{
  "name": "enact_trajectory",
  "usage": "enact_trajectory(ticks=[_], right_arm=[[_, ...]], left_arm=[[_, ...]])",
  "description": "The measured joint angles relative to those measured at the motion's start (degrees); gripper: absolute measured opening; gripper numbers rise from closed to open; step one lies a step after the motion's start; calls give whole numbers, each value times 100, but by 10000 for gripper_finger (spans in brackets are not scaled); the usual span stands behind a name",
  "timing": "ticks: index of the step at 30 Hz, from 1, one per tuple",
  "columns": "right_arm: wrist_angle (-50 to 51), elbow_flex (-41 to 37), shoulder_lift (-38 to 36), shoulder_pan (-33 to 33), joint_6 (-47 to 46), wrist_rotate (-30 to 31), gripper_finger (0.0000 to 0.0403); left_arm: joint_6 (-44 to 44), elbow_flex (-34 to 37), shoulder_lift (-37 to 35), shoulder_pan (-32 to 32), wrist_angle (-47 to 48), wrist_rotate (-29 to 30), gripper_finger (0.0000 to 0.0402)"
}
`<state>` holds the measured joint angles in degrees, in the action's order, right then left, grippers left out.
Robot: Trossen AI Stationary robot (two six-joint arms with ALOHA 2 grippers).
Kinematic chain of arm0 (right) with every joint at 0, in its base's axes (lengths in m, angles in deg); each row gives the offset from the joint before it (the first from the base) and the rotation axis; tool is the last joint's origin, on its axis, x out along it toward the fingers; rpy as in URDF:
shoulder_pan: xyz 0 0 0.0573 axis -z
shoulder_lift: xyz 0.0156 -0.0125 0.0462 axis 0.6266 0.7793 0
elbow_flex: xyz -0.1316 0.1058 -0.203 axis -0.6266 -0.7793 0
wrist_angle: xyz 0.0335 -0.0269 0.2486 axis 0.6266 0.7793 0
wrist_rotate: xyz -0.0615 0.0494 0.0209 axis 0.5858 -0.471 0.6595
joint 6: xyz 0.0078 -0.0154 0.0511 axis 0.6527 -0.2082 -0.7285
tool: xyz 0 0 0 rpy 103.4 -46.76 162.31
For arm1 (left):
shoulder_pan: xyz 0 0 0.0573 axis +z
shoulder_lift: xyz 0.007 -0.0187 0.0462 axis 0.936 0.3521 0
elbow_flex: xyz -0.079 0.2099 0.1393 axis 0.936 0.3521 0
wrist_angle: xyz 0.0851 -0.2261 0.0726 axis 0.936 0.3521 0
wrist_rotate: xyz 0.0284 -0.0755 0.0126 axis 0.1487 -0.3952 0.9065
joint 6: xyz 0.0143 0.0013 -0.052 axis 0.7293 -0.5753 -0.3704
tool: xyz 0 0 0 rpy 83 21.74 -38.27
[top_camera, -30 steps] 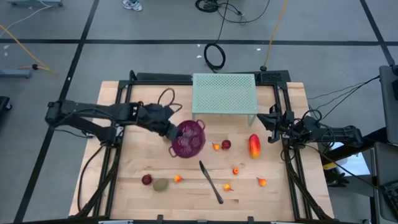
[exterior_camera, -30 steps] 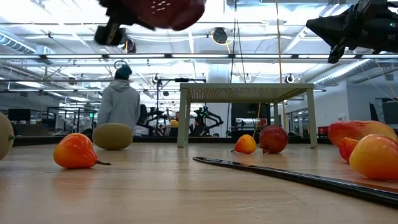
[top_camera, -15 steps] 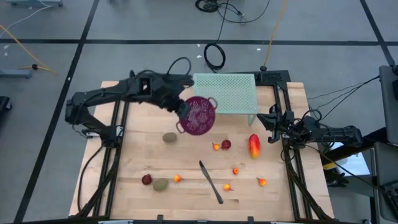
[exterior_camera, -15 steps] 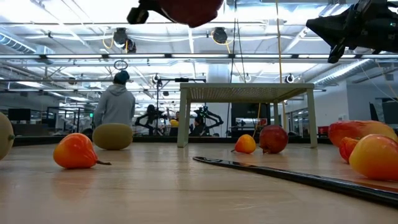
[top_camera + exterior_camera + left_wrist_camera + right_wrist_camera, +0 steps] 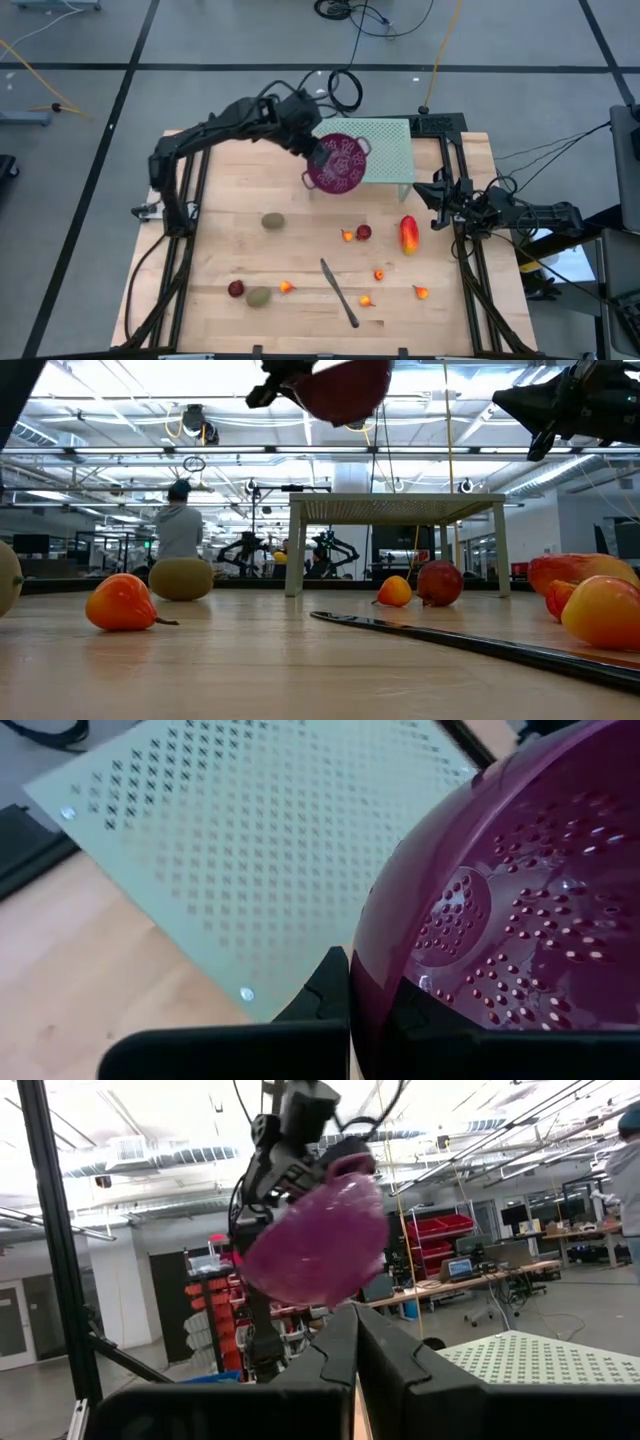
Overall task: Pick & Place Fruit
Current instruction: Put the violet strainer bowl on the shelf
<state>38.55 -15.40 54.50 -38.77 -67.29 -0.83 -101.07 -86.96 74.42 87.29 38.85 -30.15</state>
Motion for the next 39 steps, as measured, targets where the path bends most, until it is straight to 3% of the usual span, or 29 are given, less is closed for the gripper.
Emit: enact_trajectory(ticks=[9,39], right_arm=[[-2,2,0,-2,2,-2,0],[2,1,0,-1,0,-2,0]], left_arm=[[39,-983,804,407,380,-238,0],[-697,-1001,1243,913,606,-738,0]])
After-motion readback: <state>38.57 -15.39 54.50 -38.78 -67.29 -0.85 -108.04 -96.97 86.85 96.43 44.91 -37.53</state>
